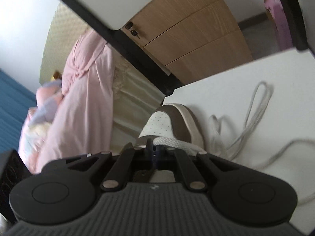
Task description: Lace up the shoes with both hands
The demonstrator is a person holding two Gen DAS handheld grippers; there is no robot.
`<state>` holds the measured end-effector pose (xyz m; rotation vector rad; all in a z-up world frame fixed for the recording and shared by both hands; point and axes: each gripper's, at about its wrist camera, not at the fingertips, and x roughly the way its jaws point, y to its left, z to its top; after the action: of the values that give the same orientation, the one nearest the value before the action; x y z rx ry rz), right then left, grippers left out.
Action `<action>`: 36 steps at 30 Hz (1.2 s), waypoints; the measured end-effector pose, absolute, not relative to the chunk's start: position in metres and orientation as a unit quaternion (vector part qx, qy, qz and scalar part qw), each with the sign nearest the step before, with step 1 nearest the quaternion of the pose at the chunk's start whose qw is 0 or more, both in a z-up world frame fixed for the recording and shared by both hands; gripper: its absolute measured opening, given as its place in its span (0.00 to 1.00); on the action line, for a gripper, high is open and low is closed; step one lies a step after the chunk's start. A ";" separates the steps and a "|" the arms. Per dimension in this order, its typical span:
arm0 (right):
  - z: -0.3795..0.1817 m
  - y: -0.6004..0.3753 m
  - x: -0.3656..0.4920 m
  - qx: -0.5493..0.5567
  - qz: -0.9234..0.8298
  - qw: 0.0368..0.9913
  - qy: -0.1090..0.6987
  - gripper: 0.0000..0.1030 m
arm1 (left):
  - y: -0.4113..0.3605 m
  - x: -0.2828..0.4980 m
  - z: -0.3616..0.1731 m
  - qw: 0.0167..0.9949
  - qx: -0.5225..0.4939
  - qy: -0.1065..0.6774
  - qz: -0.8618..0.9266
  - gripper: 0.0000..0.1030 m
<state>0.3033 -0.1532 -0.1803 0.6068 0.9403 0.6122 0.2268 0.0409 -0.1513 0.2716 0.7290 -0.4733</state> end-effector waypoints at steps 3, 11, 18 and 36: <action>-0.180 -0.153 0.305 0.266 0.290 0.804 0.445 0.03 | 0.036 0.227 -0.157 0.894 0.143 0.355 -0.232 0.09; -0.182 -0.154 0.315 0.247 0.313 0.790 0.466 0.03 | 0.035 0.232 -0.161 0.895 0.142 0.354 -0.233 0.09; -0.187 -0.157 0.333 0.263 0.332 0.758 0.497 0.03 | 0.033 0.229 -0.163 0.897 0.149 0.346 -0.229 0.09; -0.179 -0.141 0.348 0.214 0.351 0.743 0.528 0.03 | 0.028 0.221 -0.163 0.900 0.169 0.332 -0.226 0.10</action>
<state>0.3477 -0.1406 -0.1791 0.4681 1.1568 0.7698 0.2213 0.0275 -0.1628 0.3490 0.6866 -0.4668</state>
